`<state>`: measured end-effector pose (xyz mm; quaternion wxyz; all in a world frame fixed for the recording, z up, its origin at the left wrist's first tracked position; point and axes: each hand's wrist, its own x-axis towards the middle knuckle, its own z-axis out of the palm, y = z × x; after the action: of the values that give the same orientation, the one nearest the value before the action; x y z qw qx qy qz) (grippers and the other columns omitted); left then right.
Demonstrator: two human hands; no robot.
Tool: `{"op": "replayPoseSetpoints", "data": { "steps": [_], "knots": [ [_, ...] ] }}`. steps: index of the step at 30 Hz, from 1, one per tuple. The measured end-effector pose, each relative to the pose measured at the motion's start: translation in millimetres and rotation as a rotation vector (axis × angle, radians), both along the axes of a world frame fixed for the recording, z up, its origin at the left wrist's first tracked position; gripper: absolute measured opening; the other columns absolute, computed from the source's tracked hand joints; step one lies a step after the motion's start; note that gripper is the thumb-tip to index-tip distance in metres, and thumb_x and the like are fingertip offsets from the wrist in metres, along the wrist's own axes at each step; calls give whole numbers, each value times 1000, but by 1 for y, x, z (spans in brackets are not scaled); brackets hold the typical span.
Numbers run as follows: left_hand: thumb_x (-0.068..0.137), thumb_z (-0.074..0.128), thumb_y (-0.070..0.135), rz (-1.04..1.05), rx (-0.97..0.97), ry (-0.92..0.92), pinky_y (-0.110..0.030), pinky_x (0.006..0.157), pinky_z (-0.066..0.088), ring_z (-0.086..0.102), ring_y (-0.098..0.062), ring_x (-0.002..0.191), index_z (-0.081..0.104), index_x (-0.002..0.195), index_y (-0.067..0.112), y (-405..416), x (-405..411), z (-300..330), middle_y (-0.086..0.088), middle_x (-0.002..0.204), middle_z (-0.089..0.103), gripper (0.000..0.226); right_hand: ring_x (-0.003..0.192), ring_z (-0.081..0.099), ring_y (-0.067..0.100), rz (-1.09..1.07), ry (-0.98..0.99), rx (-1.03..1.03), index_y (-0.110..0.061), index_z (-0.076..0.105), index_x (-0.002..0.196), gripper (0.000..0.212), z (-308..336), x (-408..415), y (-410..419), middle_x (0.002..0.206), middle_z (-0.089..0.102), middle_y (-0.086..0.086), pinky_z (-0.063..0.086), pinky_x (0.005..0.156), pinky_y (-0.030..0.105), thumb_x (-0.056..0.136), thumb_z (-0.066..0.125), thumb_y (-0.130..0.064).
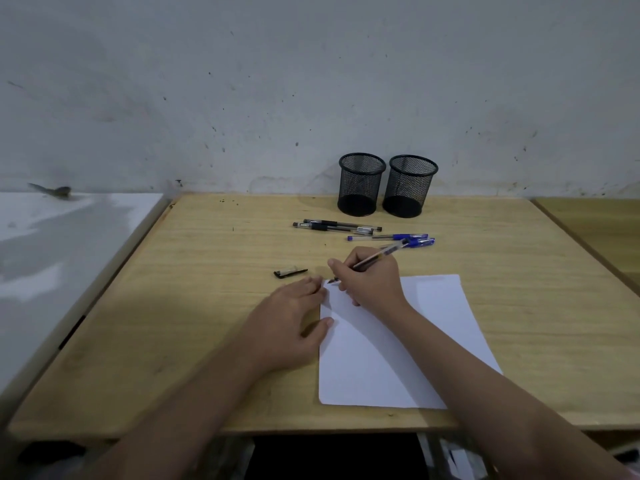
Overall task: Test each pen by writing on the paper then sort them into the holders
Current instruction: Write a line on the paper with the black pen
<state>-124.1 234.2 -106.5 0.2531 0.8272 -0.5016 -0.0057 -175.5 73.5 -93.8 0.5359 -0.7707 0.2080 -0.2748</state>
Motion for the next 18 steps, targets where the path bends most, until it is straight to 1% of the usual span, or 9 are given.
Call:
{"op": "replayPoseSetpoints", "data": {
  "steps": [2, 3, 5, 8, 11, 15, 18],
  "knots": [
    [82, 45, 47, 10, 9, 10, -27, 112, 28, 27, -5, 137, 42, 135, 18, 0, 0, 0, 7, 148, 36, 61, 33, 51, 4, 5, 8, -20, 4, 63, 66, 25, -2, 2, -1, 50, 61, 6, 42, 34, 18, 82, 71, -13],
    [82, 45, 47, 11, 13, 9, -27, 112, 28, 27, -4, 137, 42, 136, 18, 0, 1, 0, 7, 148, 36, 61, 34, 51, 5, 6, 15, -32, 4, 64, 66, 25, -3, 3, -2, 51, 61, 6, 43, 35, 18, 81, 72, -14],
    [83, 45, 46, 7, 14, 0, -24, 111, 26, 27, -5, 137, 42, 136, 17, 0, 1, 0, 7, 147, 36, 61, 38, 51, 6, 5, 40, -71, 2, 65, 66, 25, -6, 6, -3, 53, 63, 10, 44, 39, 19, 80, 73, -17],
    [83, 48, 43, 7, -1, 2, -21, 109, 25, 29, -6, 136, 43, 135, 16, 0, 1, -1, 5, 146, 39, 59, 44, 51, 13, 7, 56, -104, 2, 64, 64, 23, -9, 9, -5, 57, 64, 19, 45, 46, 25, 78, 72, -14],
    [81, 48, 42, 11, -18, 8, -25, 110, 29, 32, -7, 135, 45, 134, 15, 1, -1, 0, 5, 144, 42, 59, 46, 51, 16, 1, 44, -109, 2, 64, 63, 22, -11, 10, -6, 58, 64, 19, 46, 48, 27, 78, 72, -13],
    [81, 47, 41, 10, -17, 2, -17, 105, 23, 32, -7, 135, 45, 133, 15, 0, -2, 2, 5, 144, 42, 59, 47, 52, 18, -23, 30, -130, 4, 63, 62, 23, -14, 11, -6, 57, 63, 20, 50, 50, 34, 77, 71, -11],
    [81, 46, 41, 8, -5, 5, -17, 106, 23, 31, -6, 135, 44, 134, 15, 0, -2, 3, 5, 144, 42, 59, 47, 53, 18, -46, 12, -125, 4, 62, 62, 23, -15, 10, -7, 56, 63, 19, 50, 50, 35, 77, 70, -11]
  ]
}}
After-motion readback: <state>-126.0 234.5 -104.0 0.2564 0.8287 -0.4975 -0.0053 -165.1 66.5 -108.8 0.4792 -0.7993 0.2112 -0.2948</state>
